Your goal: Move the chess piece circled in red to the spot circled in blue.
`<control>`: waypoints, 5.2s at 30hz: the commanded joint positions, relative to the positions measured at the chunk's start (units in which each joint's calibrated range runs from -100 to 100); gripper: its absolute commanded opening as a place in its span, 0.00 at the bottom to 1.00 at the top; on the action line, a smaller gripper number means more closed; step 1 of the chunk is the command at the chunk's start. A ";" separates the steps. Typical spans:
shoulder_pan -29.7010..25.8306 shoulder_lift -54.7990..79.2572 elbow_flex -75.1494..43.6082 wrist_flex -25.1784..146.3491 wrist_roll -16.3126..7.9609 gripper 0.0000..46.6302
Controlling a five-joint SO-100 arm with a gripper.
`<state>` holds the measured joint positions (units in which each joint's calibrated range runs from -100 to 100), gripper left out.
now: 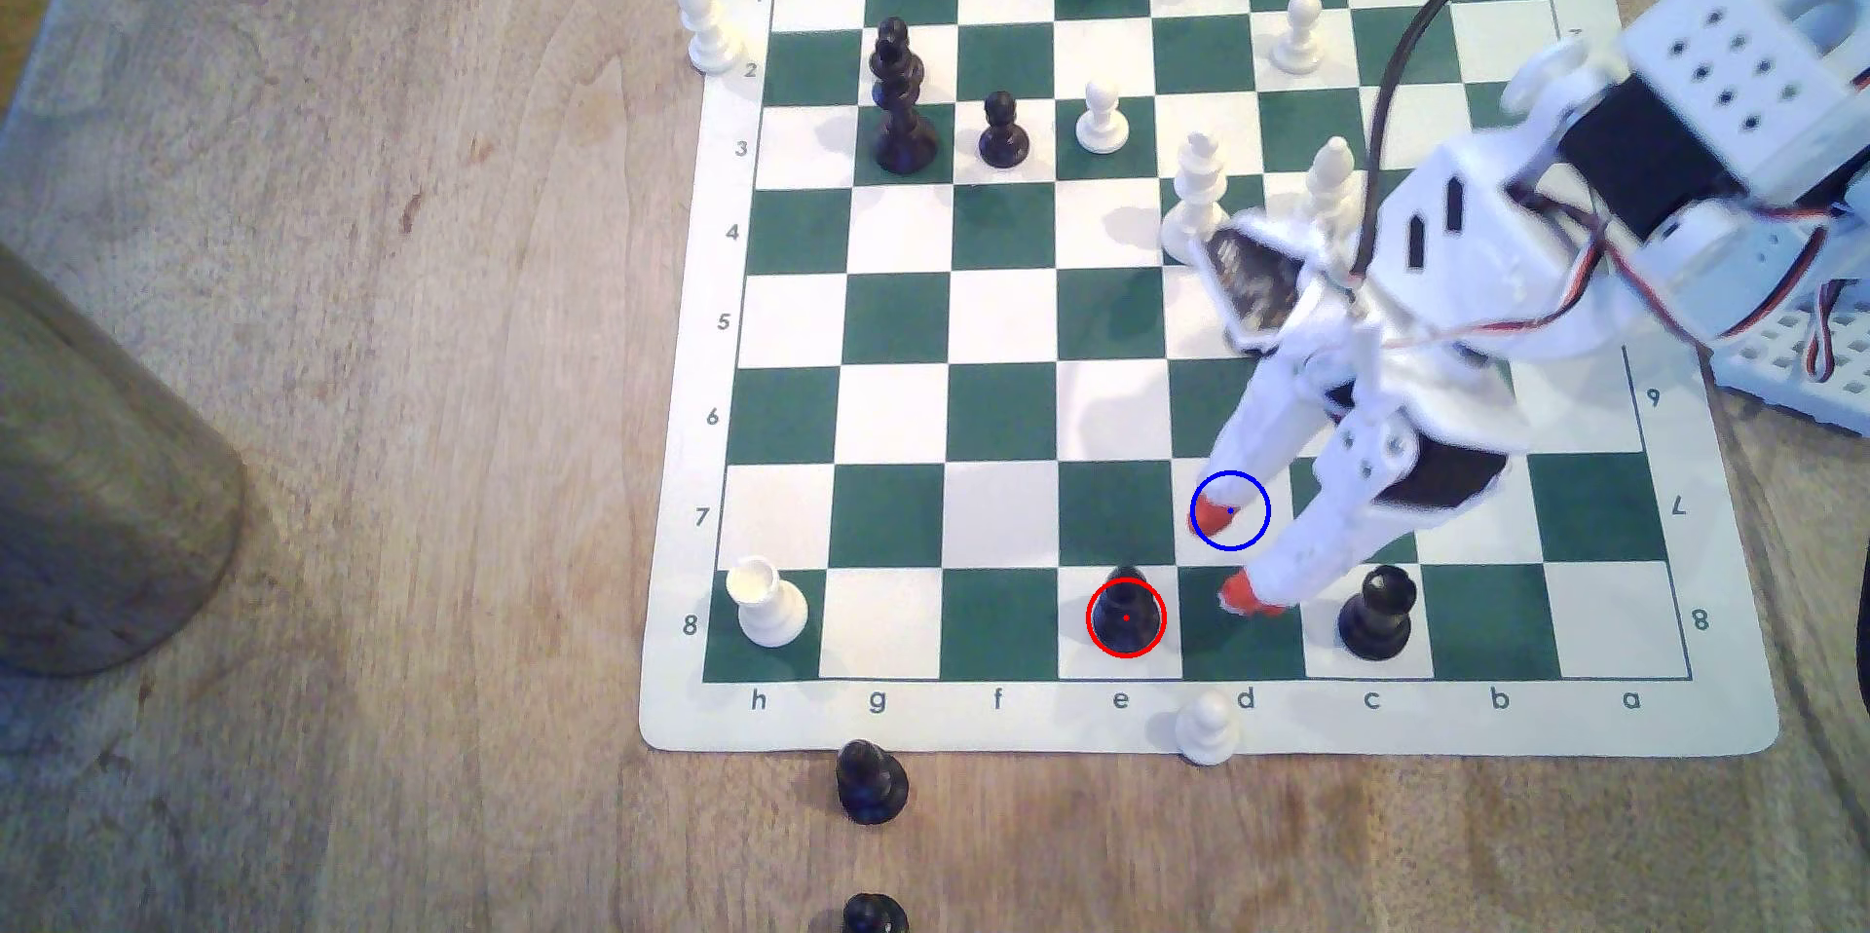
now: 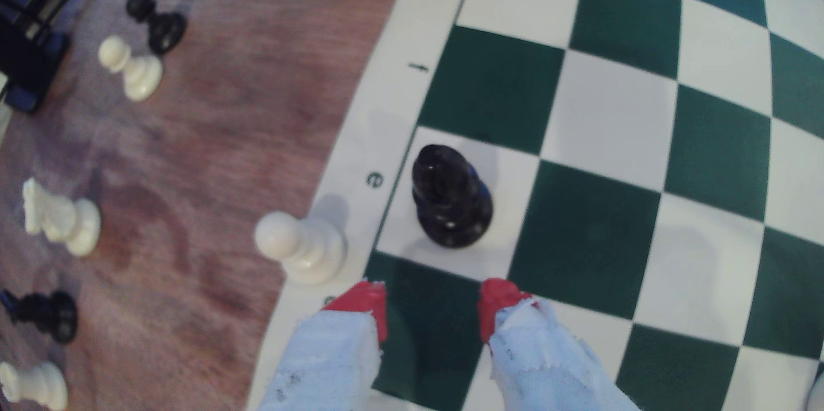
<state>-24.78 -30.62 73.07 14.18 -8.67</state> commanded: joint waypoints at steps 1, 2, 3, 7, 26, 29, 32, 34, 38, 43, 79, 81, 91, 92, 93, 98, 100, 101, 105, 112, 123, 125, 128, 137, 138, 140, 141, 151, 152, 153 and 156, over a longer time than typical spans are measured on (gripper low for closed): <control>-0.29 2.87 -6.07 -5.34 -0.73 0.27; -0.21 3.37 -6.43 -6.16 -0.93 0.27; -0.06 4.14 -6.98 -6.98 -1.07 0.26; 0.10 6.69 -8.70 -8.29 -1.07 0.25; 1.67 14.33 -11.60 -12.05 -0.93 0.28; 1.74 14.50 -11.69 -12.22 -0.93 0.27; 1.59 14.83 -11.69 -12.79 -1.03 0.27; 1.27 15.00 -11.87 -12.87 -1.07 0.26; 1.04 15.85 -12.51 -13.28 -1.07 0.26; 1.04 17.13 -13.32 -13.86 -1.12 0.26; 5.42 -22.18 0.91 6.78 -0.39 0.00; 5.50 -23.37 3.00 6.87 -0.39 0.00; 4.64 -17.93 6.17 3.92 -0.59 0.00; 4.40 -16.15 6.08 2.77 -0.73 0.00; 4.25 -15.56 6.08 2.28 -0.73 0.00; 3.93 -12.25 5.99 0.31 -0.78 0.00; 3.86 -10.80 5.90 -0.18 -0.78 0.00; 3.86 -9.87 5.90 -0.59 -0.78 0.00; 4.25 -9.36 5.90 -0.67 -0.73 0.00; 4.40 -7.83 6.08 -1.08 -0.78 0.00; 5.81 -5.20 6.35 -3.62 -0.10 0.00; 5.97 -5.54 6.62 -3.54 0.00 0.00; 6.05 -5.96 6.80 -2.88 0.00 0.00; 5.26 -7.83 6.99 0.07 0.00 0.00; 5.26 -7.83 6.99 0.07 0.00 0.00; 5.26 -7.83 6.99 0.07 0.00 0.01; 5.26 -7.83 6.99 0.07 0.00 0.01; 4.79 -8.59 7.35 0.48 -0.20 0.16; 4.79 -8.59 7.35 0.48 -0.24 0.18; 4.79 -8.59 7.35 0.48 -0.24 0.20; 4.79 -9.61 7.44 1.13 -0.39 0.30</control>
<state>-19.69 -36.99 80.93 14.50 -8.82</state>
